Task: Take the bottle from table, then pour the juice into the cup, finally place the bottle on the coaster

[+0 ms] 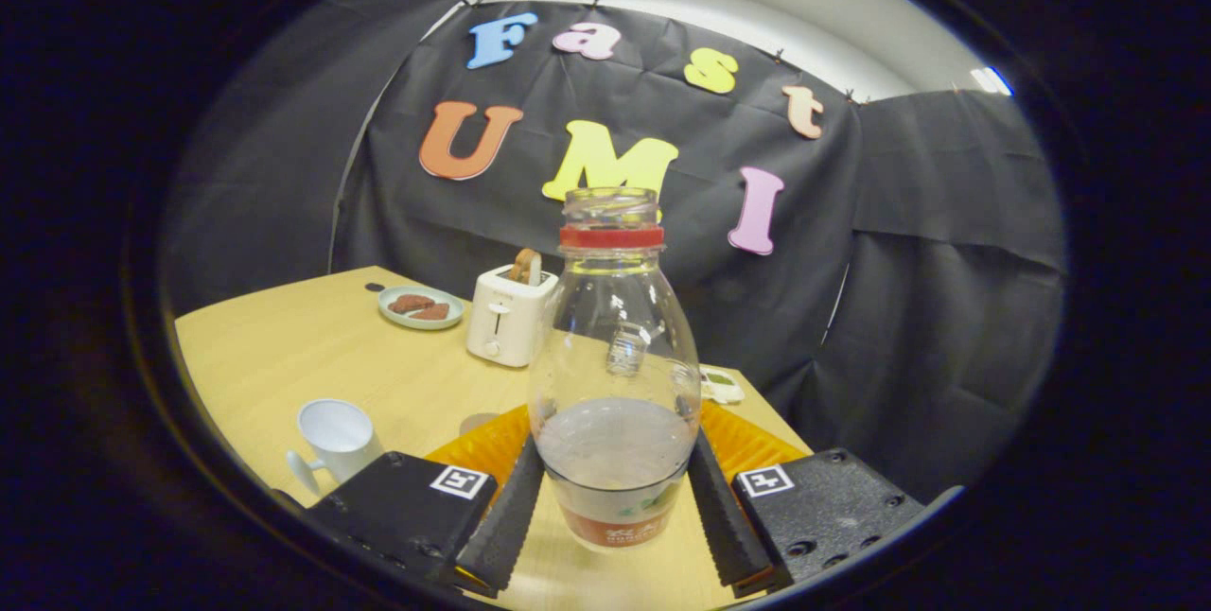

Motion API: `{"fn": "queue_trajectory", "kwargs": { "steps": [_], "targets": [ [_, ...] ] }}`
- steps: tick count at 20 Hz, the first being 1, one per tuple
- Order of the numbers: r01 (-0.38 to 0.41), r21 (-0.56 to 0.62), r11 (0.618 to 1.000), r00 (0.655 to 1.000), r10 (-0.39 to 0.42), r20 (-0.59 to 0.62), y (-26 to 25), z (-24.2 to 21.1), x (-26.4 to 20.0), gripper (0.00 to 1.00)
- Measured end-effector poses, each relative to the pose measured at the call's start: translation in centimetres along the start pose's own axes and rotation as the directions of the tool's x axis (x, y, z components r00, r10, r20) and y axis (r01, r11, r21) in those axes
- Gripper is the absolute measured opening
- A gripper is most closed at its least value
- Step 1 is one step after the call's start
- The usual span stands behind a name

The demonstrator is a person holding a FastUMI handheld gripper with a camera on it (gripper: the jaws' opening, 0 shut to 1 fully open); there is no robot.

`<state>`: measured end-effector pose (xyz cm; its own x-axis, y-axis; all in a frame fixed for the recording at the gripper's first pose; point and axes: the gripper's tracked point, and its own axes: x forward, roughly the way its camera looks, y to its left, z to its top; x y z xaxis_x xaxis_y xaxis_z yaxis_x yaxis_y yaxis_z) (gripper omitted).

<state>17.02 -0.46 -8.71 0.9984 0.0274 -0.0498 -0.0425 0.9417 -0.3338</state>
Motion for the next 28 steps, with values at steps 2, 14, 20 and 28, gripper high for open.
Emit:
{"fn": "queue_trajectory", "kwargs": {
  "steps": [2,14,20,28],
  "targets": [
    [-0.005,-0.083,0.997,1.0,0.005,-0.005,1.1,0.6,-0.3,0.81],
    [0.033,-0.503,0.864,0.999,-0.048,-0.017,4.7,-0.2,-0.4,0.81],
    [0.082,-0.685,0.724,0.995,-0.099,0.014,5.2,-1.0,-0.2,0.81],
    [0.18,-0.86,0.478,0.983,-0.119,0.14,6.0,0.6,0.3,0.81]
  ]
}}
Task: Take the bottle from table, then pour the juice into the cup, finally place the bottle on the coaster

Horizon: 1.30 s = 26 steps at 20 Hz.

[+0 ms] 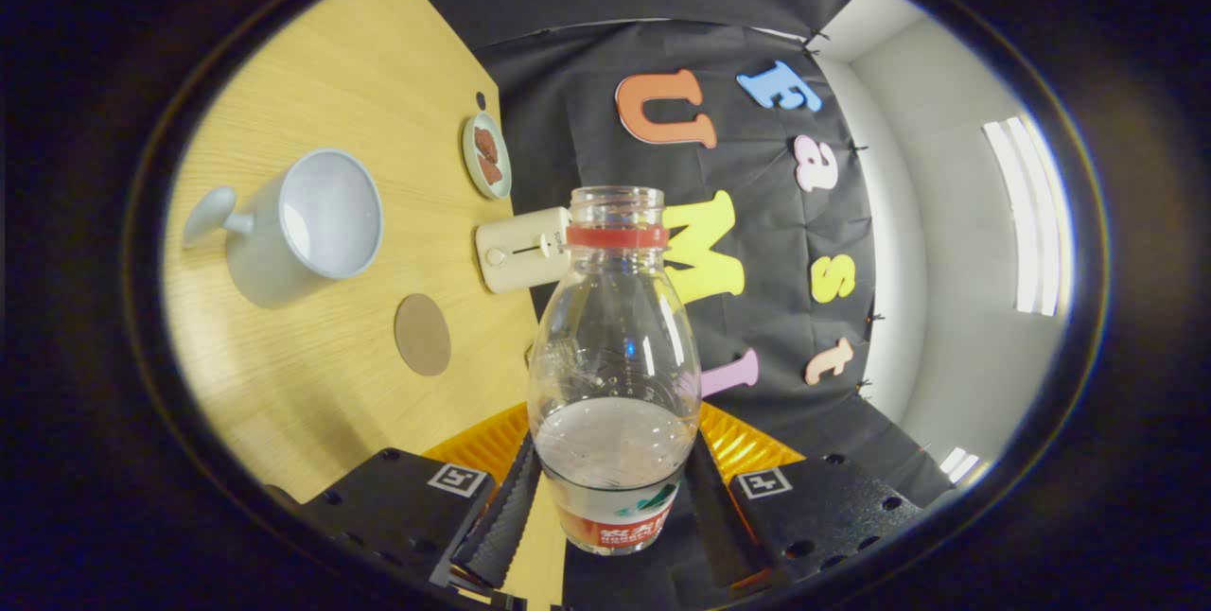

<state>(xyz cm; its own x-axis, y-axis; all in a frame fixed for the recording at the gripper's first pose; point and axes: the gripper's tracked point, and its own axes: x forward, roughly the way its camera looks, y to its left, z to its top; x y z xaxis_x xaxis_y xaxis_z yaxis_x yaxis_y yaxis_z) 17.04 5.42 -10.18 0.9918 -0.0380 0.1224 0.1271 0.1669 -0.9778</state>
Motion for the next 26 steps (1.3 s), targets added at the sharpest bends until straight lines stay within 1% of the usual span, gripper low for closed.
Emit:
{"fn": "queue_trajectory", "kwargs": {
  "steps": [2,8,11,13,15,17,26],
  "targets": [
    [-0.003,-0.035,0.999,1.0,0.002,-0.002,0.4,0.1,0.3,0.81],
    [0.04,-0.152,0.988,0.999,-0.039,0.014,0.5,0.7,0.3,0.81],
    [0.066,-0.209,0.976,0.998,-0.063,0.023,0.2,0.8,0.5,0.81],
    [0.065,-0.236,0.97,0.998,-0.06,0.027,0.2,0.9,1.0,0.81],
    [0.08,-0.27,0.96,0.997,-0.072,0.038,0.2,1.2,1.6,0.81],
    [0.105,-0.287,0.952,0.994,-0.091,0.06,-0.1,1.7,1.5,0.81],
    [0.124,-0.332,0.935,0.992,-0.105,0.073,-0.6,1.6,1.3,0.81]
  ]
}}
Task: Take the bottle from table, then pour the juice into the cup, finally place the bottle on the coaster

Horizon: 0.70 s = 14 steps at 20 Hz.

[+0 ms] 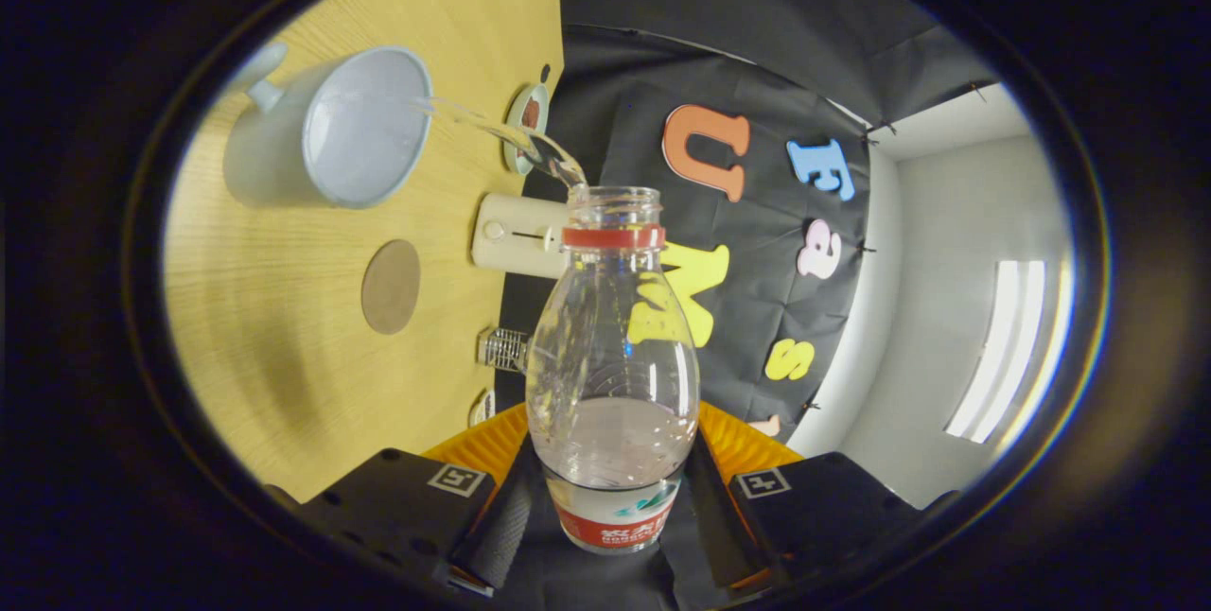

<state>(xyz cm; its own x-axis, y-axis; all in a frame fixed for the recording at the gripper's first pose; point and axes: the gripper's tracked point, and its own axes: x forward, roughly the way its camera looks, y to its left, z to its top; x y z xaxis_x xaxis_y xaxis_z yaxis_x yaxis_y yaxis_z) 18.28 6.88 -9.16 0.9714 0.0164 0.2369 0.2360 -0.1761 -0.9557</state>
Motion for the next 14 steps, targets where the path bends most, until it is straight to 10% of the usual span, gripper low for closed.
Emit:
{"fn": "queue_trajectory", "kwargs": {
  "steps": [14],
  "targets": [
    [0.078,-0.072,0.994,0.997,-0.076,0.032,-2.2,0.3,-0.4,0.81]
  ]
}}
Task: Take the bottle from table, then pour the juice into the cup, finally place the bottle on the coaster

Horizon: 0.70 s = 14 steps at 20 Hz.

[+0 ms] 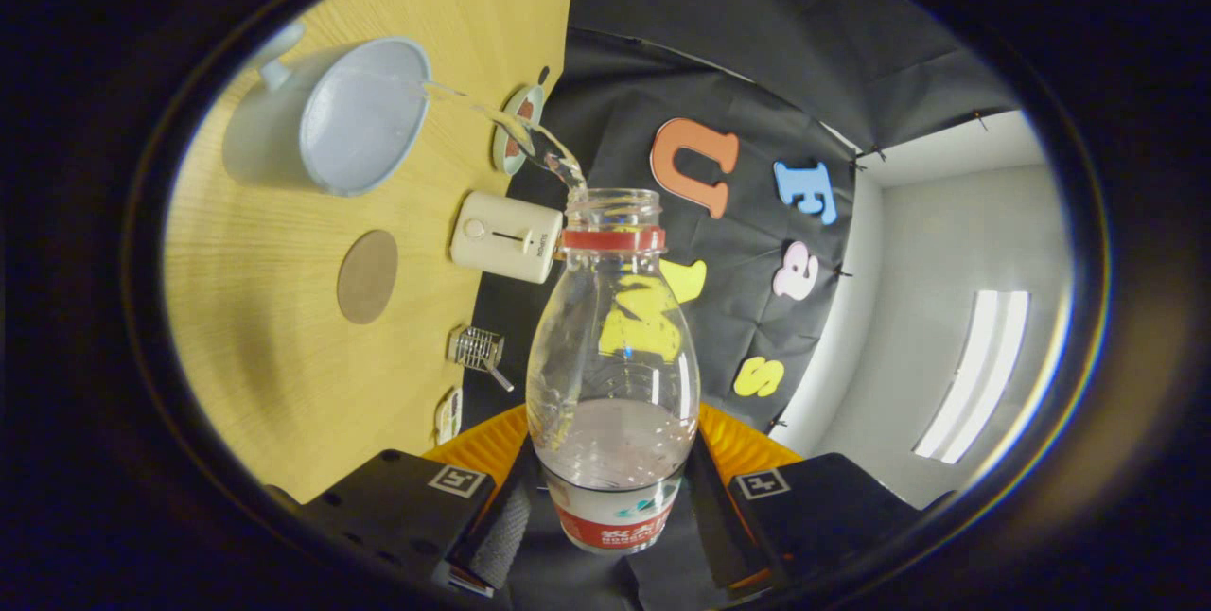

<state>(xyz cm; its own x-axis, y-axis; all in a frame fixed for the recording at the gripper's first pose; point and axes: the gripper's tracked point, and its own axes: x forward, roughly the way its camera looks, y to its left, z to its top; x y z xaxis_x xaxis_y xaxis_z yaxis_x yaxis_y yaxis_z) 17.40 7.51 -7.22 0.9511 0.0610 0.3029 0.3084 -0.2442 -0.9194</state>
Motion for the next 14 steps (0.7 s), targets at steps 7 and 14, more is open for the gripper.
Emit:
{"fn": "queue_trajectory", "kwargs": {
  "steps": [7,14],
  "targets": [
    [0.024,-0.027,0.999,1.0,-0.024,-0.004,-1.4,-0.5,0.4,0.81],
    [0.056,-0.073,0.996,0.998,-0.057,-0.005,-2.8,-0.9,0.5,0.81]
  ]
}}
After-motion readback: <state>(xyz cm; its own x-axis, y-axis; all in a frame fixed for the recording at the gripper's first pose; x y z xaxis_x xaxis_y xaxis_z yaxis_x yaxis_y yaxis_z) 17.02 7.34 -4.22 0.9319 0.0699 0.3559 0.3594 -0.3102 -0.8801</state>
